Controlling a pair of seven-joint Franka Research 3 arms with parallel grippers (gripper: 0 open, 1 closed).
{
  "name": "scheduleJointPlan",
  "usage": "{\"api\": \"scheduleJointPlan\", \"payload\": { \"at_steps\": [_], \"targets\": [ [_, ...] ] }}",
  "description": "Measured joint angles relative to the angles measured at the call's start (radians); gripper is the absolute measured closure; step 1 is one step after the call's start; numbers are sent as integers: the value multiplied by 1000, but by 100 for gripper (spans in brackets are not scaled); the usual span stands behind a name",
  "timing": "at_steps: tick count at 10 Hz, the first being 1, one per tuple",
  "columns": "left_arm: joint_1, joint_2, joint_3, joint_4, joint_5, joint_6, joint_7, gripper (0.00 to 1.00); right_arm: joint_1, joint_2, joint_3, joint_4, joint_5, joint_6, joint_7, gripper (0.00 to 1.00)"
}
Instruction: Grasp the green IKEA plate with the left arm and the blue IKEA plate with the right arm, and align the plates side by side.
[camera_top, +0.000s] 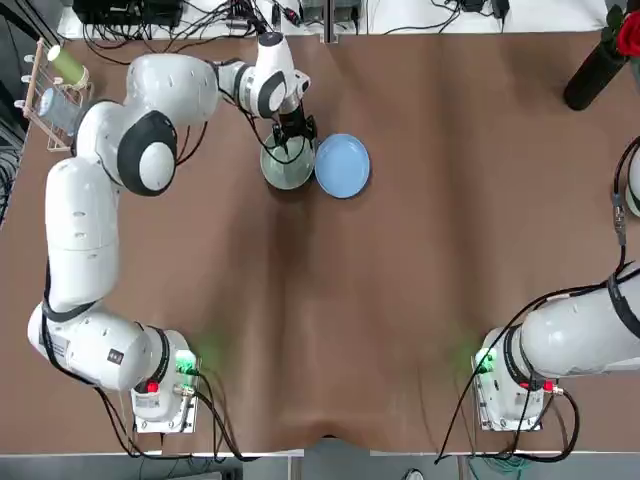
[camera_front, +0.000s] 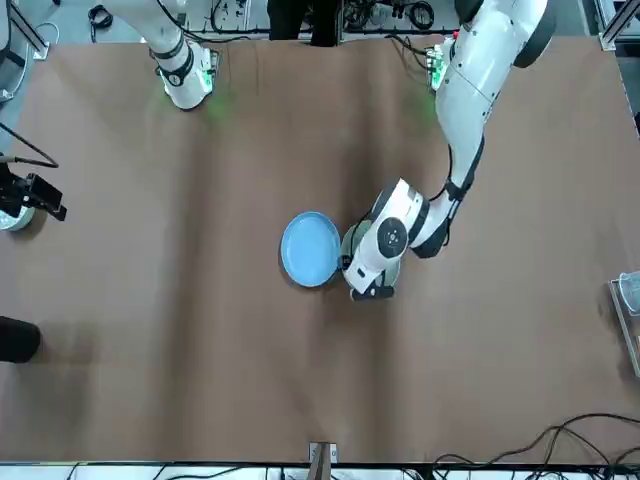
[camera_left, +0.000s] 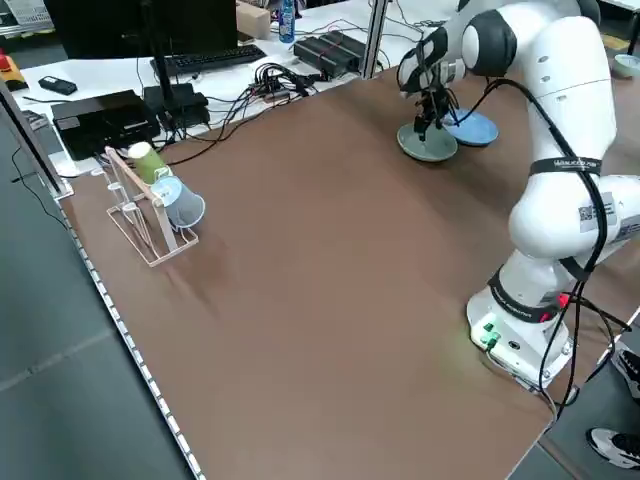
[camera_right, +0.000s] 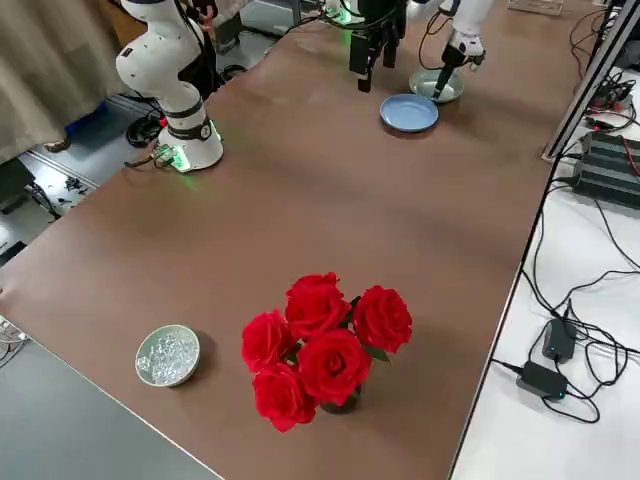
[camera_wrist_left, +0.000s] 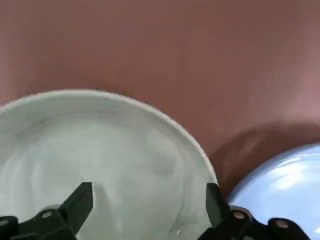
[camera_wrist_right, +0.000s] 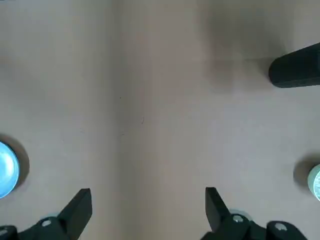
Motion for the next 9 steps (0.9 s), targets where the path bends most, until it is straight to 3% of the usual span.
{"api": "scheduleJointPlan", "payload": {
  "at_steps": [2, 5, 9],
  "targets": [
    [9, -70, 2, 20, 0, -85, 0, 0, 0, 0, 0, 0, 0, 0, 0, 0],
    [75, -279, 7, 30, 2, -254, 0, 0, 0, 0, -1, 1, 4, 0, 0, 0],
    [199, -488, 8, 27, 7, -350, 41, 0, 0, 0, -1, 1, 10, 0, 0, 0]
  ]
}}
